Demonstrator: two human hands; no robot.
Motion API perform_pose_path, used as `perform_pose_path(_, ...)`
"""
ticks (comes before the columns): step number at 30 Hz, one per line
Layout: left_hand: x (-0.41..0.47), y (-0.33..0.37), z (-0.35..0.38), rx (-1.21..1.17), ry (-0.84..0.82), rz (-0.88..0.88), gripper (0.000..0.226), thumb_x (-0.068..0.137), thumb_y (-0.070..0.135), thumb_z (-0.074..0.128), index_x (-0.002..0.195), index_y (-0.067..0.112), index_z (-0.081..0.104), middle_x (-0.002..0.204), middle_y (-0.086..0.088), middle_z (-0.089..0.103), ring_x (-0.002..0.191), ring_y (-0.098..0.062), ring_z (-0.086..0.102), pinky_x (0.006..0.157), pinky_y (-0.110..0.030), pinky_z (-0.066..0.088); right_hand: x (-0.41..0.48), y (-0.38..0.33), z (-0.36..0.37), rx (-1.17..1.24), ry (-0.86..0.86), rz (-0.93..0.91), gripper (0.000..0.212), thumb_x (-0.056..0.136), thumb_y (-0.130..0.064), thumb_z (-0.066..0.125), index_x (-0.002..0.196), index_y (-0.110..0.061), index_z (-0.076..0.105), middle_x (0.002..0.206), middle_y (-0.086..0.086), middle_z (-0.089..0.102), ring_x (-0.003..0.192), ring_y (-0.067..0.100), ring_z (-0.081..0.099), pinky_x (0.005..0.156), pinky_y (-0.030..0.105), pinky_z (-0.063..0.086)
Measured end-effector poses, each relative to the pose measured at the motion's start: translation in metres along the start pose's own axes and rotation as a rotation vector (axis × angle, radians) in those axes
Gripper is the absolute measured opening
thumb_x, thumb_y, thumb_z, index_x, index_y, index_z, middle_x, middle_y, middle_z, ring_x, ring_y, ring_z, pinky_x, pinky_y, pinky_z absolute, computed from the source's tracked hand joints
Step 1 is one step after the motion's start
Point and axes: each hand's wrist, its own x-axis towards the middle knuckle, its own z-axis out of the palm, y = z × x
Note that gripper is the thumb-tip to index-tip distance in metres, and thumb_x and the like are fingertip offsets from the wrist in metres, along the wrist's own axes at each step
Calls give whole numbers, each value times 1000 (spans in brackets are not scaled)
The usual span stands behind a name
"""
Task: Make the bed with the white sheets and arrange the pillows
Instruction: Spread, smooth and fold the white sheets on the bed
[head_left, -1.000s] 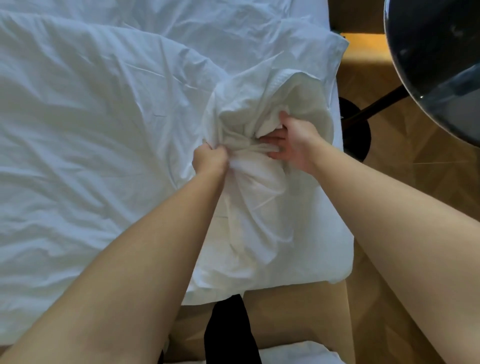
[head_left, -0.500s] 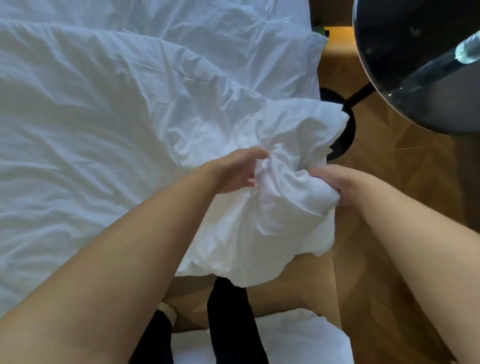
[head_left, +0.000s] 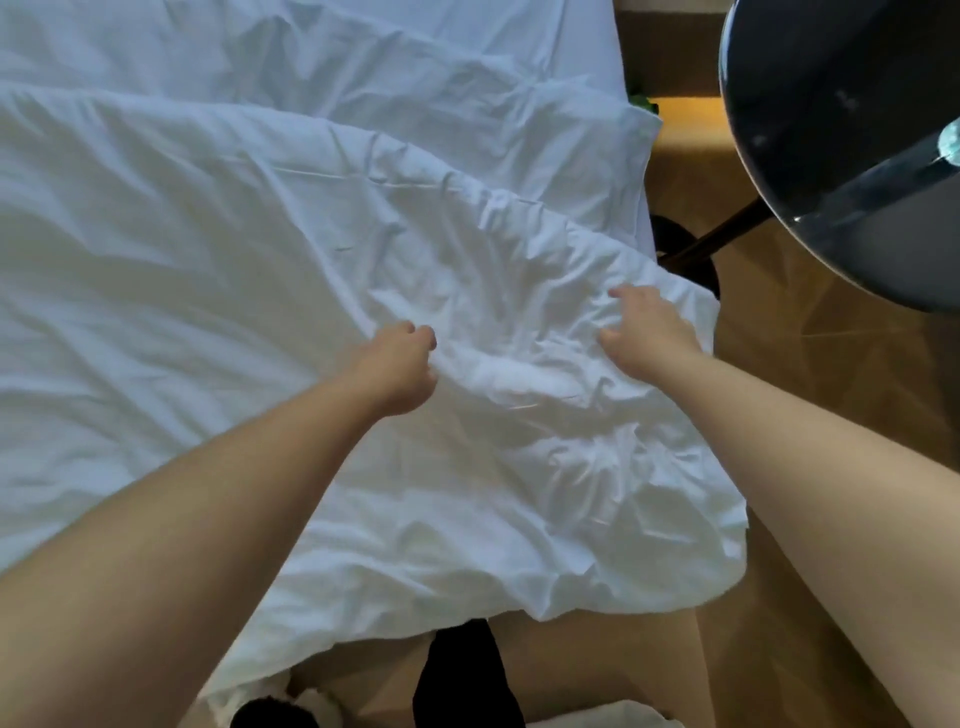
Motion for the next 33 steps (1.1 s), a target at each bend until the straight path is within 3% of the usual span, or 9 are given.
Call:
perform_pose_path(7,154,-46,-54,167,388,15,62,89,6,43,149,18,28,160,-6,16,141,-30,25,107,-49,32,160,-58,7,178,88,-129,69,94,-37,58,151,-21,24,147,10,40,133,30,41,106,42,33)
perform_pose_path(10,199,-62,-50,169,342,11,86,88,11,53,155,29,2,163,-4,-3,137,-36,33,103,-48,37,180,-68,25,150,-208,-246,92,80,-39,78,152,-21,24,141,5,48,130,25,46,105,30,35)
perform_pose_path(12,206,-73,-38,154,230,-14,100,82,16,62,153,35,-6,159,-12,9,127,-41,45,99,-47,43,176,-70,48,80,-504,-237,94,68,-57,81,145,-30,36,139,-4,52,126,18,51,107,30,38)
perform_pose_path(15,197,-85,-18,202,159,-38,89,78,14,63,149,38,15,142,-14,28,111,-41,55,90,-43,47,175,-69,47,339,-781,19,76,73,-77,59,128,-25,56,117,2,66,97,21,64,84,32,53)
perform_pose_path(18,199,-92,-16,177,149,-62,73,77,16,67,140,32,33,134,-13,35,110,-39,55,88,-39,46,220,-56,38,199,-184,224,105,73,-75,63,151,-18,24,134,18,50,112,34,56,89,43,48)
perform_pose_path(20,206,-93,-14,99,135,-72,66,77,18,68,135,30,38,128,-15,38,106,-39,56,88,-39,48,229,-54,51,-107,-138,307,119,69,-76,62,155,-27,-3,155,21,20,139,39,31,109,47,34)
perform_pose_path(26,193,-84,-18,11,323,-92,11,89,31,53,95,22,54,107,-15,61,98,-36,58,72,-35,39,222,-46,46,-61,157,66,30,94,-29,50,119,-14,57,123,16,59,112,38,56,84,38,44)
perform_pose_path(30,186,-57,-73,-278,714,-18,12,87,22,52,97,17,56,99,-16,64,93,-36,57,69,-35,39,240,-55,-112,-38,640,114,28,95,-13,49,122,-9,54,126,21,55,118,42,52,95,47,46)
perform_pose_path(33,199,-42,-94,-385,542,82,49,84,19,61,130,18,48,127,-14,55,117,-33,53,94,-38,44,244,-64,-190,101,679,119,59,92,-12,53,146,-15,29,147,21,35,132,42,40,104,51,41)
